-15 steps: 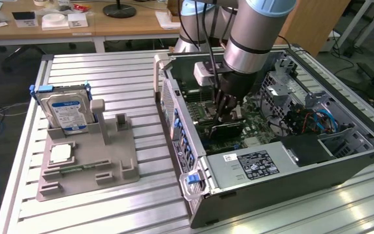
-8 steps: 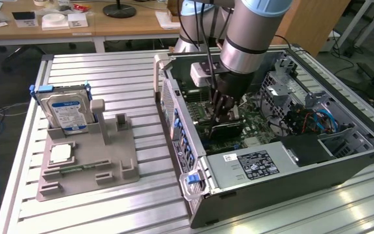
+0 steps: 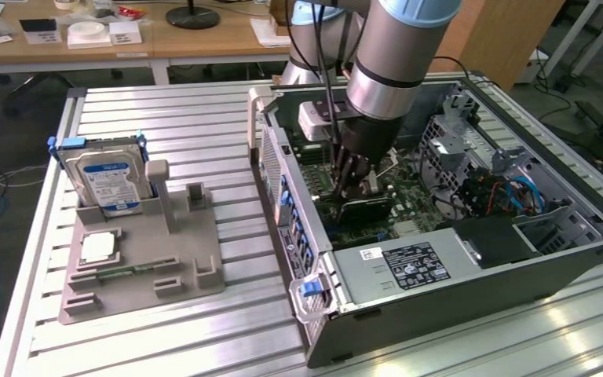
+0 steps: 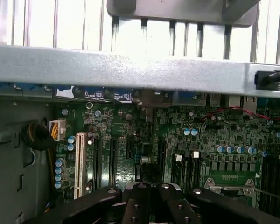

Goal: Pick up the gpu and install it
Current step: 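Press down on the gpu until it lock into place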

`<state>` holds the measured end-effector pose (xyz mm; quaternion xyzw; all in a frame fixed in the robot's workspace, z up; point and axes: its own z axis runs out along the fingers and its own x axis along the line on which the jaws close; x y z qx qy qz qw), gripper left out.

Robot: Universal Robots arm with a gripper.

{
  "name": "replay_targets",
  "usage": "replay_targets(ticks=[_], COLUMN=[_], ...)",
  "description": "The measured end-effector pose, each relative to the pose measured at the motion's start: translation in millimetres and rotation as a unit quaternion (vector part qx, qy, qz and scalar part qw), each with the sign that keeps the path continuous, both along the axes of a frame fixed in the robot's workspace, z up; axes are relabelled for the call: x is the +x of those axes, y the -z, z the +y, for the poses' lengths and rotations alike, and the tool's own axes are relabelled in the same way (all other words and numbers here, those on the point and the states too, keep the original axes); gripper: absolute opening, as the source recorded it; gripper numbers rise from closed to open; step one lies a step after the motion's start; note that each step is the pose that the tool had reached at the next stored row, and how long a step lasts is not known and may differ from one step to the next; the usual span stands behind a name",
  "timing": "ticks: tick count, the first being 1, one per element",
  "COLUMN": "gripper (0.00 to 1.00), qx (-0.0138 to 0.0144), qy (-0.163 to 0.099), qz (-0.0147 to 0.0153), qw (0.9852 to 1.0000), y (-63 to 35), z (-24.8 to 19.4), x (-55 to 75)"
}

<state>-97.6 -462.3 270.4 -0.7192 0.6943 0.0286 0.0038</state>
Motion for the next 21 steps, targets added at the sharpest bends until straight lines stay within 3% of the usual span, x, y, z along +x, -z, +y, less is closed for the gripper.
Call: replay_targets(ticks=[8, 18, 21], gripper=[0.11, 0.11, 0.11], qx=[0.0, -0.0008, -0.0007], qy=[0.0, 0.0, 0.0], qz=[0.0, 0.0005, 0.0005], qw=[1.0, 1.0, 1.0], y=[0.5, 11.6, 11.0], z=[0.0, 0.0, 0.3], x=[-4.3, -5.1, -4.8])
